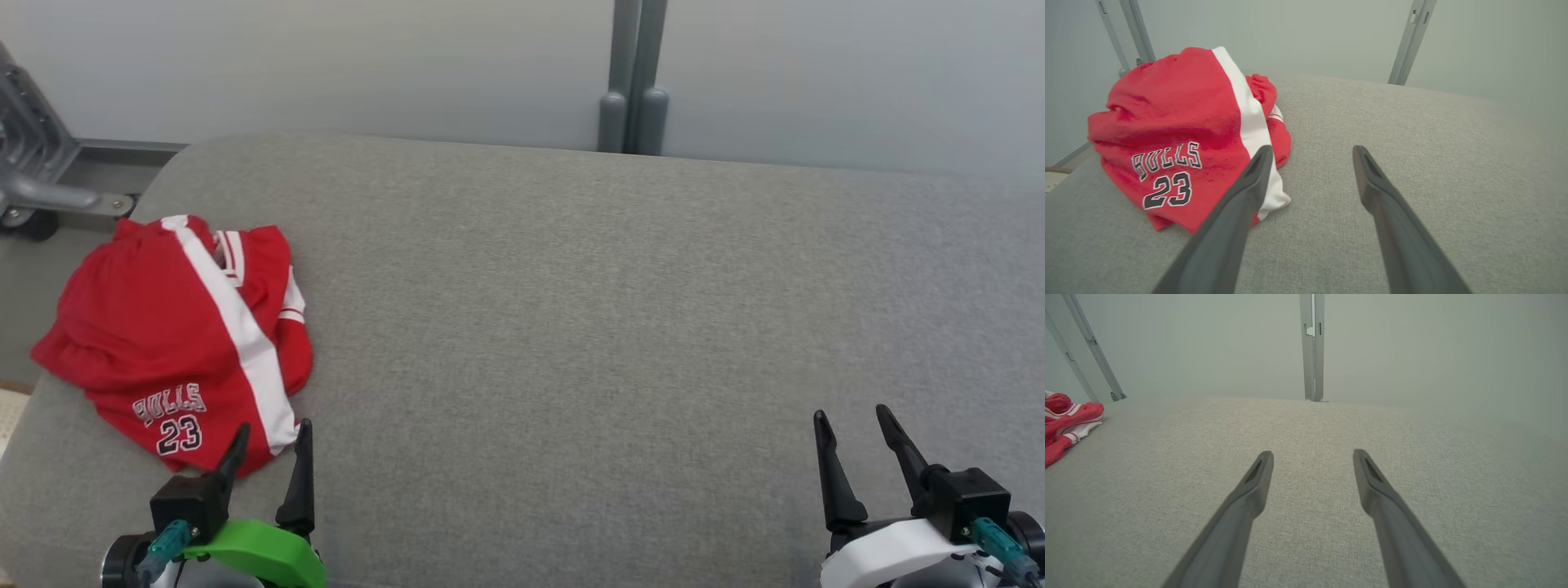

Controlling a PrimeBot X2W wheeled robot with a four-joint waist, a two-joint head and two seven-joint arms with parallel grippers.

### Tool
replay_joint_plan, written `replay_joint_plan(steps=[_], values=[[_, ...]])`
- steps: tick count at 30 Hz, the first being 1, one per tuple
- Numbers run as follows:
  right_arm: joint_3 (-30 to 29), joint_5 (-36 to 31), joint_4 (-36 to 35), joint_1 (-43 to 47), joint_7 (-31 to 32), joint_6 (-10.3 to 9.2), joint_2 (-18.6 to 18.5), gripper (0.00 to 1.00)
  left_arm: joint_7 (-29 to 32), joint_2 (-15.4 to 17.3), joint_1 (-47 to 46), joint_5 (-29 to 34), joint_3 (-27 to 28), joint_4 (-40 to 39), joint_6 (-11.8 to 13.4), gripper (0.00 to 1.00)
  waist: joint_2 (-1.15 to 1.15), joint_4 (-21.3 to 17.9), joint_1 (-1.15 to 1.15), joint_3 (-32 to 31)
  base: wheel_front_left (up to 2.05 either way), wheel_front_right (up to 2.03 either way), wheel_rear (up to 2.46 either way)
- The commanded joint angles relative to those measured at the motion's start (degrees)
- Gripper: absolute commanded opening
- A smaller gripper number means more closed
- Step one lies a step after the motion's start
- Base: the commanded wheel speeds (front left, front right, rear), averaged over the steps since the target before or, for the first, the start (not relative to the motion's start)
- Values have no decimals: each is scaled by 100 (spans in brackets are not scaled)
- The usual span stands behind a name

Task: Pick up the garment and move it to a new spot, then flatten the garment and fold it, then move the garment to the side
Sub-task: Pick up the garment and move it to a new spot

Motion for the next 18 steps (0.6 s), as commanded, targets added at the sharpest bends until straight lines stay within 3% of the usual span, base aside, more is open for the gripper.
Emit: replay_joint_plan(steps=[1,10,18], values=[[25,-11,5,-56,-19,0,-8,100,-3,66,16,45,38,-16,-19,100,0,635,0,-42,0,0,0],[300,3,79,-205,-19,0,-4,100,-2,115,234,63,482,-52,-19,100,0,1417,0,-122,0,0,0],[375,9,85,-158,-19,0,-8,100,-2,39,300,88,723,-118,-19,100,0,1538,0,-146,0,0,0]])
